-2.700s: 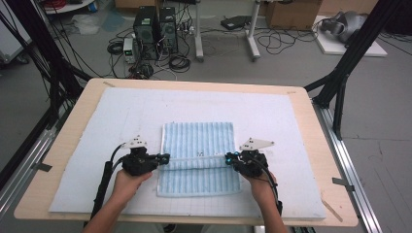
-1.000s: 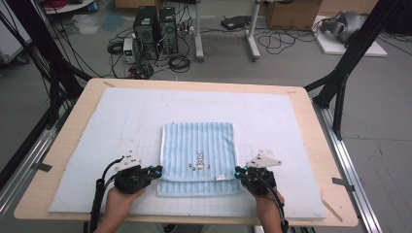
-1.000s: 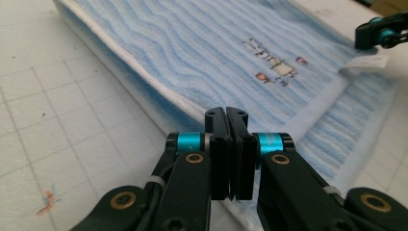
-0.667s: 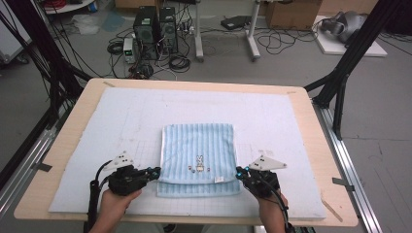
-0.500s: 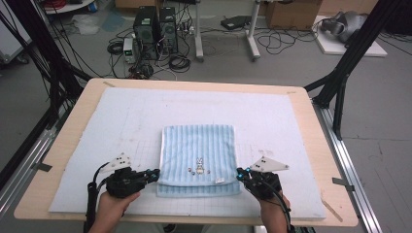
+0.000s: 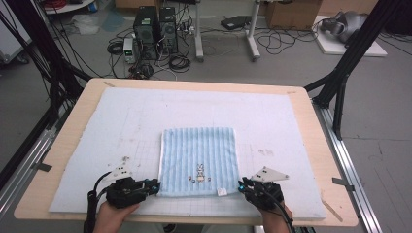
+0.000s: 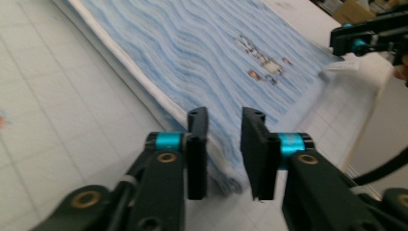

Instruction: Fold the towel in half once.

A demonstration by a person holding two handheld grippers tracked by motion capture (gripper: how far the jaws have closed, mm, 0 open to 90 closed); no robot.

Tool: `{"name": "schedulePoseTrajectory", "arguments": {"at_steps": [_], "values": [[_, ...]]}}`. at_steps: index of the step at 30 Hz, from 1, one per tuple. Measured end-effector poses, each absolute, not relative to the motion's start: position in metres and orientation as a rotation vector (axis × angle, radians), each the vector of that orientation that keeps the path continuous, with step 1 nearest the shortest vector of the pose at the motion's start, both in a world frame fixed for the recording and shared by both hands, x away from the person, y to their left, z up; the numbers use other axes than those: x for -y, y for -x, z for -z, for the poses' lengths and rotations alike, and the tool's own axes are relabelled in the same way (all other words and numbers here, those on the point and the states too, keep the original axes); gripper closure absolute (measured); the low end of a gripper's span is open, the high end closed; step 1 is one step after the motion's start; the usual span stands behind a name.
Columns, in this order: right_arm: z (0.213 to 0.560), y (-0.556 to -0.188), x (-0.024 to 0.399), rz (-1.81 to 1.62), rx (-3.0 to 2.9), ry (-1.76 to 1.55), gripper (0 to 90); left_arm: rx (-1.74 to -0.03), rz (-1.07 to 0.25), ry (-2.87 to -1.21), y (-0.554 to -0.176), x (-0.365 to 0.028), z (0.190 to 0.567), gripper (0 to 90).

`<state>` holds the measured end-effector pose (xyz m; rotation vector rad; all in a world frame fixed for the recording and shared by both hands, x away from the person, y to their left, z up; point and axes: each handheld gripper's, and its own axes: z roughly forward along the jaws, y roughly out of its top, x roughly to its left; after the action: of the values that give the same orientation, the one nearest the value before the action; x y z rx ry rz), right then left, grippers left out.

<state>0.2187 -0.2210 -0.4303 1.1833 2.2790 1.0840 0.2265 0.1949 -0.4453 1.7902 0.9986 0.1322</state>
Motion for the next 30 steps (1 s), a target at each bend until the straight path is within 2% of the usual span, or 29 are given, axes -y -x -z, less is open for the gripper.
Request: {"name": "schedulePoseTrajectory", "arguments": {"at_steps": [2, 10, 16, 24, 27, 30], "values": [[0.426, -0.22, 0.222, -1.111, -2.247, -1.186, 70.4, -0.993, -0.149, -1.771, -0.232, -0.197, 0.443, 63.0], [0.43, -0.242, 0.203, -1.119, -2.304, -1.128, 75.2, -0.97, -0.223, -1.707, -0.265, -0.2, 0.432, 64.2], [0.441, -0.246, 0.197, -1.029, -2.392, -1.102, 77.3, -1.026, -0.24, -1.662, -0.298, -0.205, 0.427, 64.9], [0.439, -0.243, 0.206, -1.142, -2.36, -1.091, 74.5, -1.024, -0.246, -1.669, -0.343, -0.197, 0.423, 67.1], [0.431, -0.258, 0.211, -1.196, -2.297, -1.117, 72.2, -1.035, -0.241, -1.695, -0.362, -0.191, 0.425, 70.5], [0.428, -0.273, 0.215, -1.186, -2.264, -1.146, 71.5, -1.031, -0.256, -1.717, -0.375, -0.184, 0.43, 80.2]]}}
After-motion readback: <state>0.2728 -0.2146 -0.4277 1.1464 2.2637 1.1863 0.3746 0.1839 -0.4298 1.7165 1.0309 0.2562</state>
